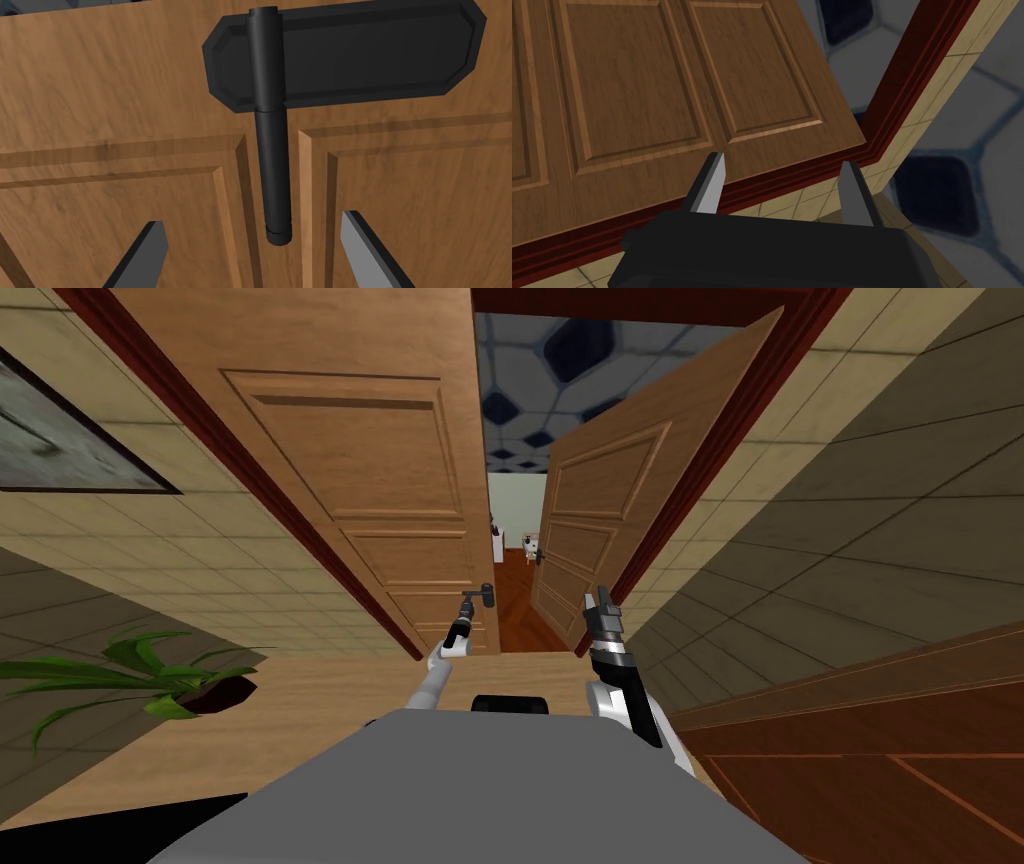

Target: Push the door open

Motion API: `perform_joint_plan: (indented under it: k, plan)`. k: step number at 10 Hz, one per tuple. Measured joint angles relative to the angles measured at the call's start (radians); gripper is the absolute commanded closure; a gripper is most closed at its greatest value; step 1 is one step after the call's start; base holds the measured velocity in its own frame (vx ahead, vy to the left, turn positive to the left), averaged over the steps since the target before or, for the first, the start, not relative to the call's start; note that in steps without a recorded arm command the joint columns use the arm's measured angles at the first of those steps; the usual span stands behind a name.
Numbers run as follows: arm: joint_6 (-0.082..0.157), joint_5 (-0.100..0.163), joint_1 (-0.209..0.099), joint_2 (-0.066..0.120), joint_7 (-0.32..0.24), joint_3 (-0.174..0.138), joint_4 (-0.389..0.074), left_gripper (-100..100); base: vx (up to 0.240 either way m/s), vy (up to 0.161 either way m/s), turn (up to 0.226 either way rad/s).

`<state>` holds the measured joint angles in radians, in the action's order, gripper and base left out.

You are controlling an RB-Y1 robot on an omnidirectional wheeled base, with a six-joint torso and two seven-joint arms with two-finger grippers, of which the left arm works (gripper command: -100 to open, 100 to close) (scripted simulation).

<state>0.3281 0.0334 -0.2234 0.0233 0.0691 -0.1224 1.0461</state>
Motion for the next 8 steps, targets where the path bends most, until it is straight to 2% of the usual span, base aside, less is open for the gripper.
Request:
perform_joint_plan:
  k: [2, 3, 4, 5, 6, 8]
  plan:
    - [0.004, 0.001, -0.002, 0.002, 0.000, -0.004, -0.006, -100, 0.183, 0.018, -0.020]
    - [0.006, 0.002, -0.002, -0.003, 0.000, -0.006, -0.007, -100, 0.192, 0.015, -0.022]
    - [0.008, 0.002, -0.003, -0.011, 0.000, -0.008, -0.010, -100, 0.198, 0.017, -0.020]
    - [0.010, 0.003, 0.000, -0.027, 0.000, -0.009, -0.009, -100, 0.089, 0.008, -0.004]
    - [0.011, 0.003, 0.000, -0.029, 0.000, -0.009, -0.009, 100, -0.017, -0.002, 0.009]
    - [0.011, 0.003, -0.002, -0.027, -0.001, -0.009, -0.008, 100, -0.028, -0.002, -0.007]
